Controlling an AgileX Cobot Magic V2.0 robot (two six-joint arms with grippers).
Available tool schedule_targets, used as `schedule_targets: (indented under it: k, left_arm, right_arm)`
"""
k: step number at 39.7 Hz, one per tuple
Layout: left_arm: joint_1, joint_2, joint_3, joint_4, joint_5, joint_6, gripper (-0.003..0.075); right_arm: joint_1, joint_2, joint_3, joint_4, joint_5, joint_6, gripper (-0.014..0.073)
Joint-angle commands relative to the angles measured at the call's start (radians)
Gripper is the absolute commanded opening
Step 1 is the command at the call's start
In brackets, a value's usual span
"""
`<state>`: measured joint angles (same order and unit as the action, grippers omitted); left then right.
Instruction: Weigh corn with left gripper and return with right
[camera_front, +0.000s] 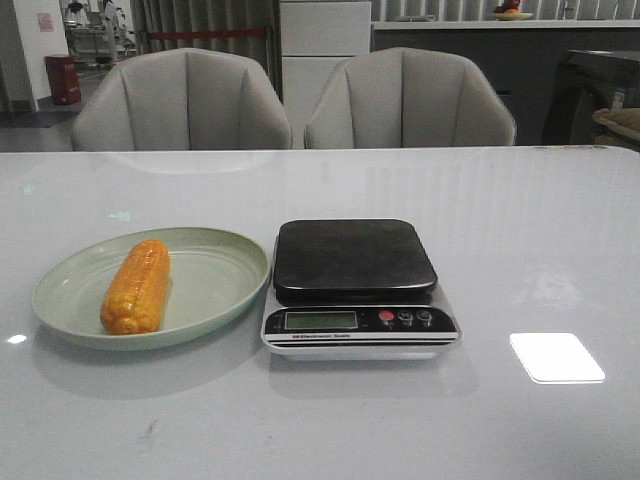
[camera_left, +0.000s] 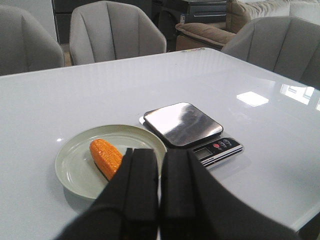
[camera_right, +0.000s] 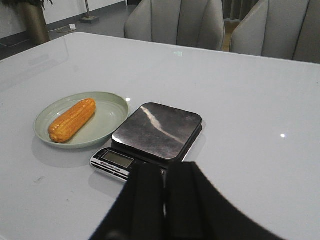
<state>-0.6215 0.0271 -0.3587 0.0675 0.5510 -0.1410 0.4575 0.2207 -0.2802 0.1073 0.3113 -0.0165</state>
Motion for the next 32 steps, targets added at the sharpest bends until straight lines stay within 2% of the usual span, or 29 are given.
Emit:
schedule_targets:
  k: [1,24,28,32]
  left_arm:
    - [-0.003,0.011,-0.024,0.004,-0.077,-0.002,0.0113]
    - [-0.003,0.011,0.008,0.004,-0.079,-0.002,0.0113]
    - [0.026,0.011,0.032,0.035,-0.087,-0.002,0.0113]
    - [0.121,0.011,0.057,0.047,-0.102,-0.002,0.0113]
  right_arm:
    - [-0.008,0.009,-0.026,0.005,-0.074,-0.005,0.0155]
    - [-0.008,0.009,-0.026,0.005,-0.074,-0.005,0.0155]
    - [-0.008,0.009,-0.026,0.005,-0.074,-0.005,0.0155]
    - [-0.008,0.009,-0.026,0.005,-0.074,-0.005,0.0155]
